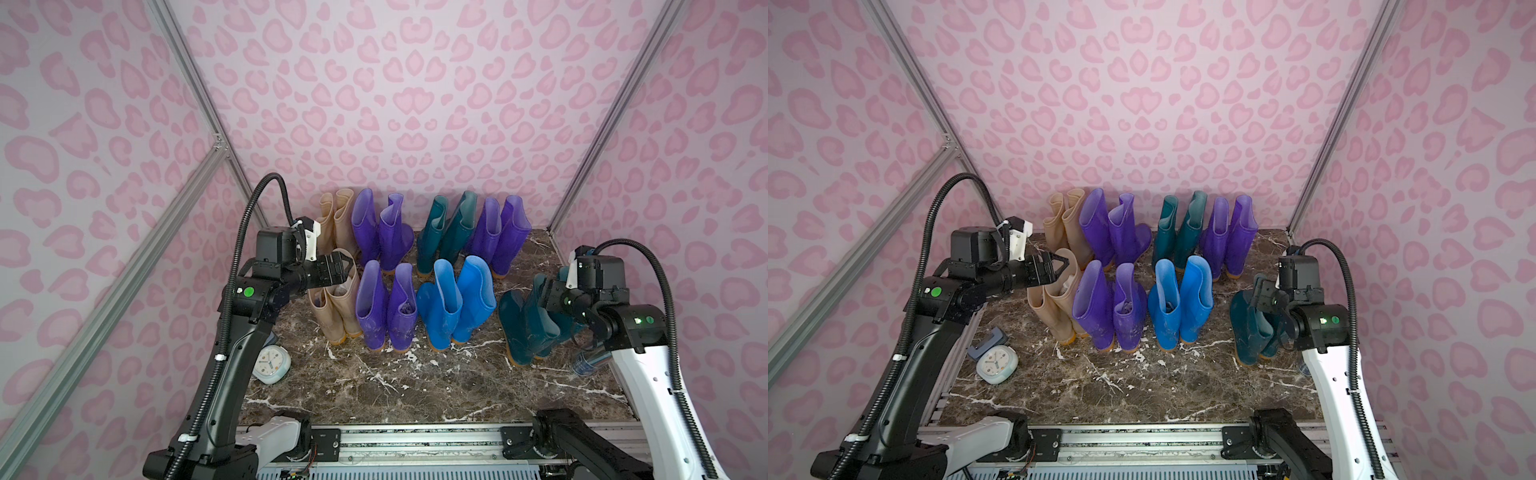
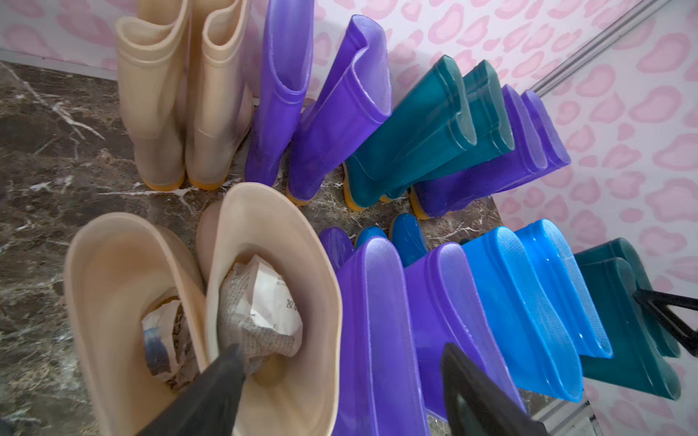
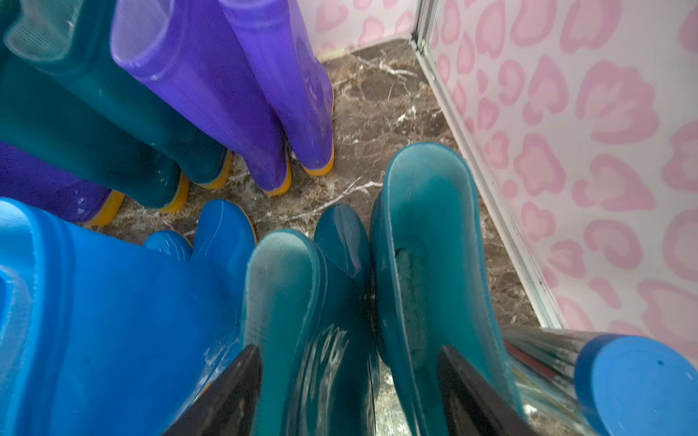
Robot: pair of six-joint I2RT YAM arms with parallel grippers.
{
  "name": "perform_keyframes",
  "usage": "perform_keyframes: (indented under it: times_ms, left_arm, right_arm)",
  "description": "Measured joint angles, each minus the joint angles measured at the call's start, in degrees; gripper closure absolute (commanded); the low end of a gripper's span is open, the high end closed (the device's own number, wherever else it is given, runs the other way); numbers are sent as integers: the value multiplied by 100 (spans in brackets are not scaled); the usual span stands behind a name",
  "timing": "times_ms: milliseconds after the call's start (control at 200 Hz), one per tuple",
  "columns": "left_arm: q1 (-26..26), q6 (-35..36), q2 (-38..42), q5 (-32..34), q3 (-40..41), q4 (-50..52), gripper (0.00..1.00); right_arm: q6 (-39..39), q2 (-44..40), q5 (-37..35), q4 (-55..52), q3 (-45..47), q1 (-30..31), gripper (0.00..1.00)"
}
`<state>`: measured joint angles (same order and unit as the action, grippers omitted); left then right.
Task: Match and arrange rain boots in pairs
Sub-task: Adjust a pair of rain boots at the center of the board.
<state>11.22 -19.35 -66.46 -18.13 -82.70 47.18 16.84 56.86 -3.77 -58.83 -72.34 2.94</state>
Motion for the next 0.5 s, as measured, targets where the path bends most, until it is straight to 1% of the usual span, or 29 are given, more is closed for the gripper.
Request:
perform_keyframes:
  times_ms: [50, 185, 295, 340, 395, 430, 500]
  left_arm:
    - [4, -11, 11, -31, 35, -4, 18]
    - [11, -46, 11, -76, 17, -17, 18]
    - [11, -50, -22, -120, 17, -44, 19]
    - [15, -52, -46, -127, 17, -57, 19]
    - [15, -57, -74, -142, 17, -57, 19]
    - [15, -57, -96, -142, 17, -59, 19]
    - [15, -72, -170, -140, -98, -28, 19]
  right_arm:
    - [-31, 33, 87, -22, 98, -61, 36]
    - [-101, 28, 164, -20, 332, -315, 41]
    - [-144, 24, 153, 175, 490, -420, 66]
    - [-136, 26, 295, 317, 564, -461, 81]
    - [-162, 81, 452, 468, 619, -487, 95]
    - [-168, 146, 577, 557, 623, -483, 100]
    - [-210, 323, 804, 719, 562, -396, 100]
